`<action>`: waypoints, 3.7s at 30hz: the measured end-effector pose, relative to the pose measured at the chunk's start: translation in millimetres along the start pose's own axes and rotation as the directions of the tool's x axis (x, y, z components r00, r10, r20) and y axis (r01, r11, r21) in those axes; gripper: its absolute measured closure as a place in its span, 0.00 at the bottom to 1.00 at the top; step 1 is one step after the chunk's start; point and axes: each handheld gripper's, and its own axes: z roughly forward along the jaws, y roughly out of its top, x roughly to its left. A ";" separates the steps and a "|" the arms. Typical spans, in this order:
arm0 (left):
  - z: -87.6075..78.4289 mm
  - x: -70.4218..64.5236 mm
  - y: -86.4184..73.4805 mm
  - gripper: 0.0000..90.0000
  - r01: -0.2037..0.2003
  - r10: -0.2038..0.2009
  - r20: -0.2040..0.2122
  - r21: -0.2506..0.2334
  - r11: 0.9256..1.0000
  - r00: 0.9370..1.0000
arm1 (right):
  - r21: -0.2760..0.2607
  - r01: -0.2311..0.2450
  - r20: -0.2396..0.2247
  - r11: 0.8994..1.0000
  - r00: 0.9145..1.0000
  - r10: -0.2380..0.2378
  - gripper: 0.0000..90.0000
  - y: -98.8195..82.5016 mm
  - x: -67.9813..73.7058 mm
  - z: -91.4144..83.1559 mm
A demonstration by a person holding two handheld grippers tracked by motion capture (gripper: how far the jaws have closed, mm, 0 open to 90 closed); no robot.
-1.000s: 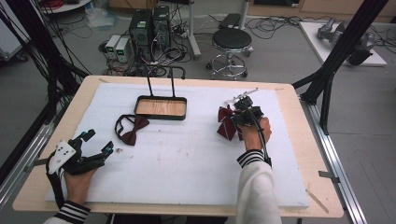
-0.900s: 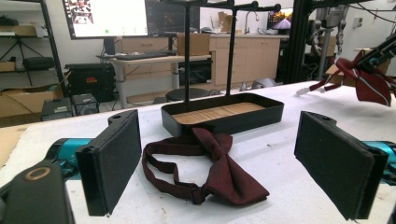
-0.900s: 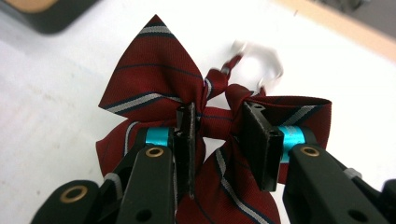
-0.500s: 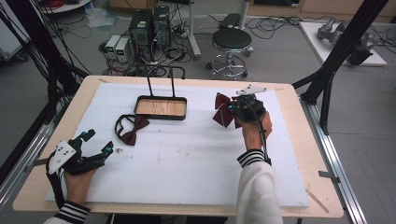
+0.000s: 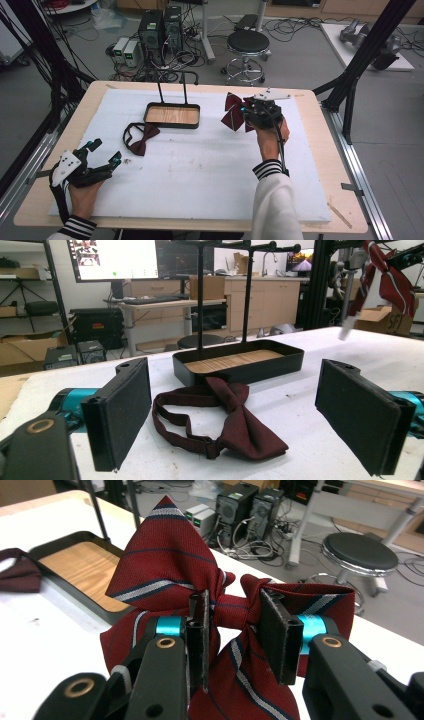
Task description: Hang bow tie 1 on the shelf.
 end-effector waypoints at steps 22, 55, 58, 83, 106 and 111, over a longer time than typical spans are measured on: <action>0.0 0.4 0.0 0.17 0.001 -0.001 0.000 -0.001 1.000 1.000 | -0.083 0.000 -0.093 0.997 0.996 -0.007 0.74 49.0 36.4 19.7; 0.0 1.1 0.0 0.17 0.005 -0.005 -0.002 0.000 1.000 1.000 | -0.117 0.009 -0.113 0.993 0.993 -0.023 0.74 108.4 68.1 67.4; 0.0 1.1 0.0 0.17 0.005 -0.005 -0.001 -0.001 1.000 1.000 | -0.121 0.008 -0.104 0.993 0.994 -0.020 0.74 111.4 67.4 70.5; 0.2 1.1 -0.1 0.17 0.006 -0.006 -0.001 0.000 1.000 1.000 | -0.128 -0.098 -0.080 0.987 0.993 0.088 0.74 106.1 27.3 87.6; 0.0 0.8 -0.1 0.17 0.003 -0.003 -0.001 0.000 1.000 1.000 | 0.066 -0.045 -0.068 0.997 0.996 0.049 0.74 68.4 1.4 88.6; -0.2 1.0 0.0 0.17 0.004 -0.004 0.000 0.000 1.000 1.000 | 0.103 -0.038 -0.084 0.994 0.995 0.047 0.73 66.5 6.3 95.9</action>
